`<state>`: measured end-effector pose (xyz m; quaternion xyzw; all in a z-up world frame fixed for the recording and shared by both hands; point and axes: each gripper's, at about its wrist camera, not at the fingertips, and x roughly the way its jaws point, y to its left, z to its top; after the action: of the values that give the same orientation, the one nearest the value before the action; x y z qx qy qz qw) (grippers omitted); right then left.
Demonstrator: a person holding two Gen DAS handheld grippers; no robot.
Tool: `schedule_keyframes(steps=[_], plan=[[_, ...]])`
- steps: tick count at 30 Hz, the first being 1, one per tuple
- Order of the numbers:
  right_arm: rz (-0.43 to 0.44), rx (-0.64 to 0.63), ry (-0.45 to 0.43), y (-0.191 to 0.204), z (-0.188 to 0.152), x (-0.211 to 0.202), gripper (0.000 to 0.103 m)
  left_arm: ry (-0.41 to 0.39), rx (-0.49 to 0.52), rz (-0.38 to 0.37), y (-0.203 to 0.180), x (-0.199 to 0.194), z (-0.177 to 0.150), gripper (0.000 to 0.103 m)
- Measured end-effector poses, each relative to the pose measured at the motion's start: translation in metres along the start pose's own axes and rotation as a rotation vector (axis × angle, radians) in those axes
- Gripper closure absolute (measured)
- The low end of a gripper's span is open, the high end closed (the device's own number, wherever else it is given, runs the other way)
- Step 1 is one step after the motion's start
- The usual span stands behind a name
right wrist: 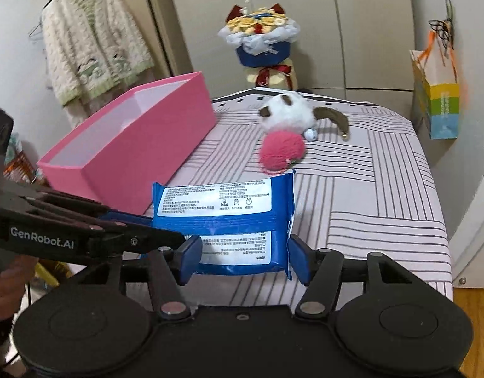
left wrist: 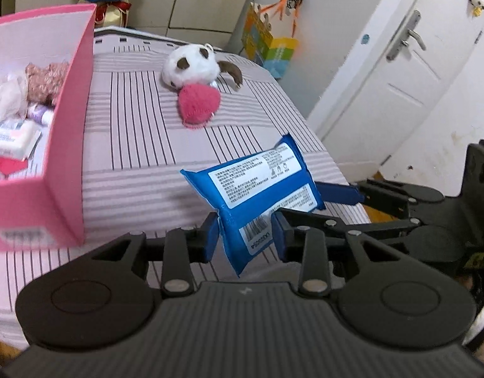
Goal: Organize soft objects
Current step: 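Lift the blue wipes pack with the left gripper and carry it over the pink box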
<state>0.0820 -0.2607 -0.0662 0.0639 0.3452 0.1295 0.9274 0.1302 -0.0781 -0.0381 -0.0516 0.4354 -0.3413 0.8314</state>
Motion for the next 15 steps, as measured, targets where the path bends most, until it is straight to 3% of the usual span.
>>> schedule_keyframes(steps=[8,15], plan=[[0.006,-0.176,0.017,0.044,0.001,-0.027,0.033,0.058,-0.056,-0.036,0.01,-0.037,-0.015,0.069],[0.041,-0.256,0.024,0.08,0.015,-0.038,0.033,0.042,-0.058,-0.003,0.018,-0.076,-0.02,0.069]])
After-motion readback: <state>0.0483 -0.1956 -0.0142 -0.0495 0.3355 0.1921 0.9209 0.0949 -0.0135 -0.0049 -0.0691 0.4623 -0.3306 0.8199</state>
